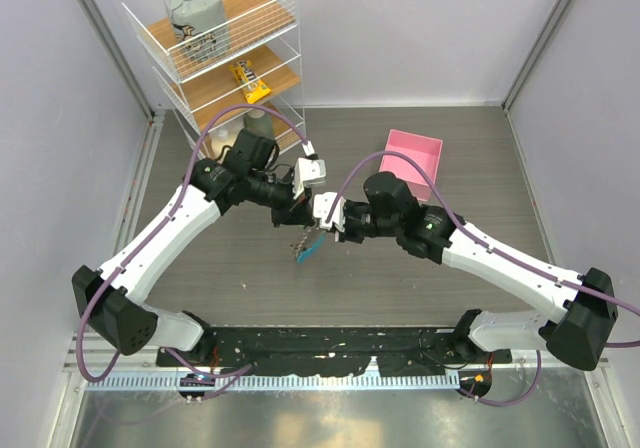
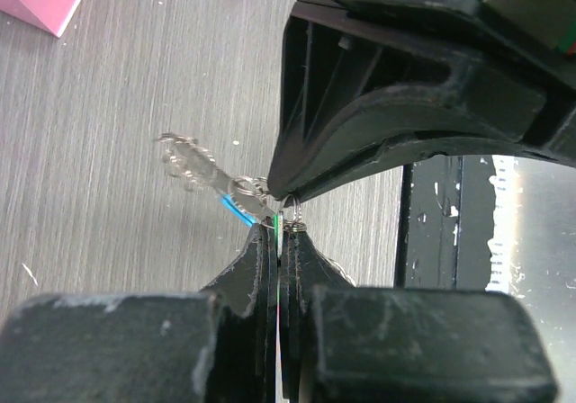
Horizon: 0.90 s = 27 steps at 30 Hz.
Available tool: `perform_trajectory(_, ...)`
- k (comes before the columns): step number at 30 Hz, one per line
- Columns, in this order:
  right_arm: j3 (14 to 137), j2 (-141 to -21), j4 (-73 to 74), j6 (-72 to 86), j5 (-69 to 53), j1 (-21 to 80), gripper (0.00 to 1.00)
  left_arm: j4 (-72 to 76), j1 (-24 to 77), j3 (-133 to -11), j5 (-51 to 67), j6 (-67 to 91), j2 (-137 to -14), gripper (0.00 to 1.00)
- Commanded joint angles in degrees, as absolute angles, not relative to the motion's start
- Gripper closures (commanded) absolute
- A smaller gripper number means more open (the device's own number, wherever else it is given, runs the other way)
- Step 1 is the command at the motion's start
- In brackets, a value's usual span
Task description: Remove the keys from the keyring
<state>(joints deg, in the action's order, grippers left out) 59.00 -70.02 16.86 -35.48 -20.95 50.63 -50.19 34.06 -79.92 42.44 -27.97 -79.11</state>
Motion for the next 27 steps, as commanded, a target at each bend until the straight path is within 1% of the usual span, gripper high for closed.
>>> perform_trajectory(1,62.4,-70.3,12.1,-34.5,-20.0,51.5,0.95,-46.8,35.2,-81.4,46.9,-27.8,-77.3,1.0)
perform_trajectory(4,62.8,-70.2,11.8,-34.4,-20.0,51.5,0.95,-48.2,36.4,-81.3,44.9,-28.2,-77.7,1.0)
perform_trajectory(12,62.7,-69.4,11.5,-34.7,-21.1,52.6,0.94,-46.3,36.7,-80.3,45.5,-25.5,-77.3,1.0)
perform_trajectory(13,62.4,-69.1,11.2,-34.7,-21.4,52.8,0.91,-46.4,36.7,-80.3,44.7,-24.9,-77.2,1.0)
perform_trajectory(14,61.6,-68.2,11.0,-34.6,-21.3,52.8,0.82,-46.2,36.8,-80.4,44.1,-24.6,-77.1,1.0)
perform_trajectory(15,61.2,-67.9,10.2,-34.4,-21.0,52.8,0.81,-46.2,36.8,-80.5,43.7,-24.4,-76.8,1.0)
perform_trajectory(17,59.8,-66.4,9.5,-34.3,-20.0,52.7,0.79,-46.0,36.7,-80.3,43.1,-24.0,-76.0,1.0)
perform_trajectory(21,57.2,-64.1,8.5,-32.4,-18.1,52.2,0.79,-45.0,36.6,-79.4,43.1,-23.6,-73.9,1.0)
perform_trajectory(27,52.6,-60.5,1.9,-25.6,-22.8,48.1,0.77,-44.3,36.4,-77.3,45.4,-24.6,-70.1,1.0)
